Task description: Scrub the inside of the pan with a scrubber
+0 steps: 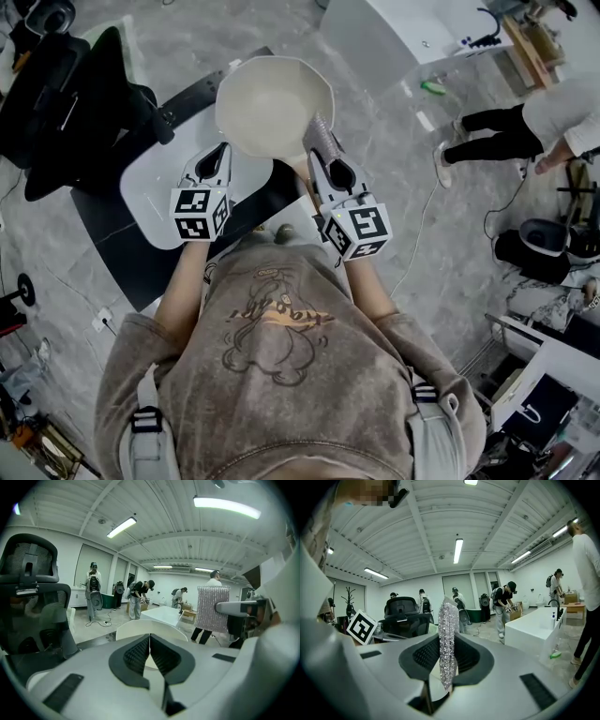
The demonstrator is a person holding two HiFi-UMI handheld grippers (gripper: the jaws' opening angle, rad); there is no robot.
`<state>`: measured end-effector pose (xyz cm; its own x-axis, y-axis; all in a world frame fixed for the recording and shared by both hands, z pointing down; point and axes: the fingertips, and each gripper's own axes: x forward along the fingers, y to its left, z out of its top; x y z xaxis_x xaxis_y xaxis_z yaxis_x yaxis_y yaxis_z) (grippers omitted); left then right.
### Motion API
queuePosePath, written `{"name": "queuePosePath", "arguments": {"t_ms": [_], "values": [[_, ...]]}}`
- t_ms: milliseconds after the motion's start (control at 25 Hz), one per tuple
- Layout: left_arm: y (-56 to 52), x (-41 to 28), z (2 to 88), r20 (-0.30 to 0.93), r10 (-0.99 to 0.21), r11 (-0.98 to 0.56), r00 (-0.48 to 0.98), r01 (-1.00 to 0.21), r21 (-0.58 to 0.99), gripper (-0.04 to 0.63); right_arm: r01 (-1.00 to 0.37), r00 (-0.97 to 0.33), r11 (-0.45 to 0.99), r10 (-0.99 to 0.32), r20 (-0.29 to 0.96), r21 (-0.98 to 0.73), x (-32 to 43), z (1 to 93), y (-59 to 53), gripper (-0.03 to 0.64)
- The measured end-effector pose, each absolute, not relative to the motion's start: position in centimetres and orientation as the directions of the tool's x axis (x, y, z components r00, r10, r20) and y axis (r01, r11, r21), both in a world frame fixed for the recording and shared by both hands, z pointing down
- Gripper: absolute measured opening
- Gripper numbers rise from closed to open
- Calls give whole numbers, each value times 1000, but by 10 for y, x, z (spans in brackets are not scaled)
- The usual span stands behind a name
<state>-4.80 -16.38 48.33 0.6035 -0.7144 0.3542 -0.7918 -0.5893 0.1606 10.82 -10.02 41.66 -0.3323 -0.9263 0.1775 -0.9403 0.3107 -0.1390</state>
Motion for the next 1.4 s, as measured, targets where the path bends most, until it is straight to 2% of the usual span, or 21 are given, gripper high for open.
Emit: {"name": "queuePosePath", "arguments": {"t_ms": [360, 400, 480, 560, 920, 1400], "values": [[-185, -42, 500, 403, -701, -561, 589, -804, 199, 20, -927, -368, 344, -910, 193, -148, 112, 416, -126, 81], [-188, -42, 502, 408, -699, -555, 588, -805, 211, 40, -925, -374, 350, -907, 194, -149, 112, 417, -129, 81], [-194, -43, 508, 422, -695, -537, 582, -811, 233, 158, -920, -387, 363, -901, 195, -151, 110, 418, -134, 81], [-199, -46, 517, 444, -696, -511, 564, -824, 245, 178, -915, -399, 375, -896, 197, -150, 109, 419, -138, 81], [-214, -46, 571, 579, -649, -441, 493, -864, 243, 181, -903, -427, 401, -879, 212, -156, 111, 428, -153, 81], [-225, -43, 593, 634, -604, -409, 483, -871, 273, 178, -887, -460, 430, -851, 253, -167, 107, 448, -171, 81]]}}
